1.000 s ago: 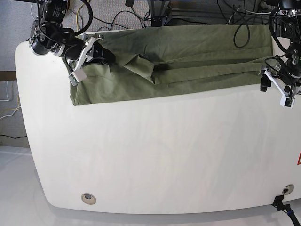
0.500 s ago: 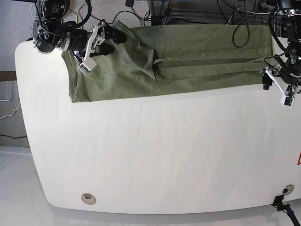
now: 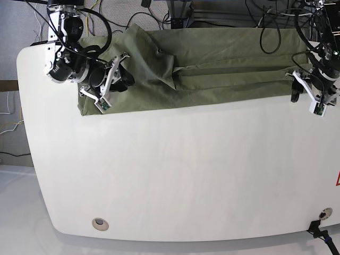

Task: Fold the T-shirt properly
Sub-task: 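Fold the hem end toward the collar with the right gripper, left gripper repositioning, then pinch the collar end of the strip with the left gripper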

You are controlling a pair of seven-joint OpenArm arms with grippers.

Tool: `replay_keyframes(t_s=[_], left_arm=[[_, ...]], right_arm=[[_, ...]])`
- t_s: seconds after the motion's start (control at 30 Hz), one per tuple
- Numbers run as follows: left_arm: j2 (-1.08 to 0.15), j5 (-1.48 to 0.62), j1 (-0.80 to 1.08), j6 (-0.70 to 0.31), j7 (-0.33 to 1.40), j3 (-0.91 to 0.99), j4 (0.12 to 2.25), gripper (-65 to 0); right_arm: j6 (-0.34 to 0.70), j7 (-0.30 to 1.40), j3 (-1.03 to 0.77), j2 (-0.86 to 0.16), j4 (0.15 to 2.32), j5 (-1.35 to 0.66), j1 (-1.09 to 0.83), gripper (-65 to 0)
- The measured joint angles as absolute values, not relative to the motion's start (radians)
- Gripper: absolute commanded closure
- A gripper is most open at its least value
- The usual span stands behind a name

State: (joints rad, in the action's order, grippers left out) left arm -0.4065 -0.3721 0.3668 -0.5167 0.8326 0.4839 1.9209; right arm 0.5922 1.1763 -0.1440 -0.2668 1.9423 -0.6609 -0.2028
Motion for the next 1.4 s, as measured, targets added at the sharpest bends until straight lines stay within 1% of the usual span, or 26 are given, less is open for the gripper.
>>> replay_keyframes(t_s=[0.03,0.13,0.23,0.3,0.37,0.47,0.63,0.73,0.83,0.97,1.27,1.4], left_arm=[[-0.393,-0.380,0.381,-0.577,0.837,0.507,1.925,0.0],[-0.374,-0.352,0.406,-0.699,0.841,0.542,1.923,0.0],[-0.339,-0.367,0.489,-0.699,0.828,0.539,1.929,0.0],[-0.334,-0.361,0.553,-0.704,0.842,0.537,1.927,0.0],[-0.336,-0.353,0.573,-0.696,0.843,0.538,1.924,0.0],[-0.296,-0.352,0.583,-0.697,0.819,0.529,1.923,0.0],[-0.303,-0.242,0.581,-0.698,0.841,0.450,1.820,0.0],[-0.308,-0.223,0.516,-0.697,0.801,0.401,1.756,0.0],[-0.318,-0.198,0.426,-0.697,0.753,0.367,1.680,0.0],[-0.322,-0.173,0.361,-0.697,0.733,0.348,1.628,0.0],[-0.352,-0.148,0.295,-0.705,0.739,0.333,1.590,0.0],[-0.368,-0.148,0.276,-0.710,0.752,0.326,1.582,0.0]], right_arm=[[0.600,1.153,-0.141,-0.249,1.942,-0.607,-0.204,0.0],[0.594,1.040,-0.111,-0.241,1.950,-0.462,-0.255,0.0],[0.592,0.927,-0.092,-0.219,1.956,-0.349,-0.325,0.0],[0.593,0.863,-0.091,-0.187,1.955,-0.260,-0.350,0.0],[0.591,0.792,-0.091,-0.168,1.955,-0.204,-0.384,0.0],[0.592,0.767,-0.088,-0.142,1.953,-0.136,-0.421,0.0],[0.595,0.735,-0.092,-0.128,1.929,-0.128,-0.433,0.0],[0.593,0.687,-0.093,-0.131,1.855,-0.128,-0.433,0.0],[0.595,0.592,-0.098,-0.133,1.782,-0.150,-0.423,0.0],[0.612,0.540,-0.130,-0.130,1.692,-0.190,-0.371,0.0],[0.622,0.542,-0.124,-0.192,1.534,-0.191,-0.170,0.0],[0.620,0.541,-0.123,-0.194,1.518,-0.191,-0.150,0.0]])
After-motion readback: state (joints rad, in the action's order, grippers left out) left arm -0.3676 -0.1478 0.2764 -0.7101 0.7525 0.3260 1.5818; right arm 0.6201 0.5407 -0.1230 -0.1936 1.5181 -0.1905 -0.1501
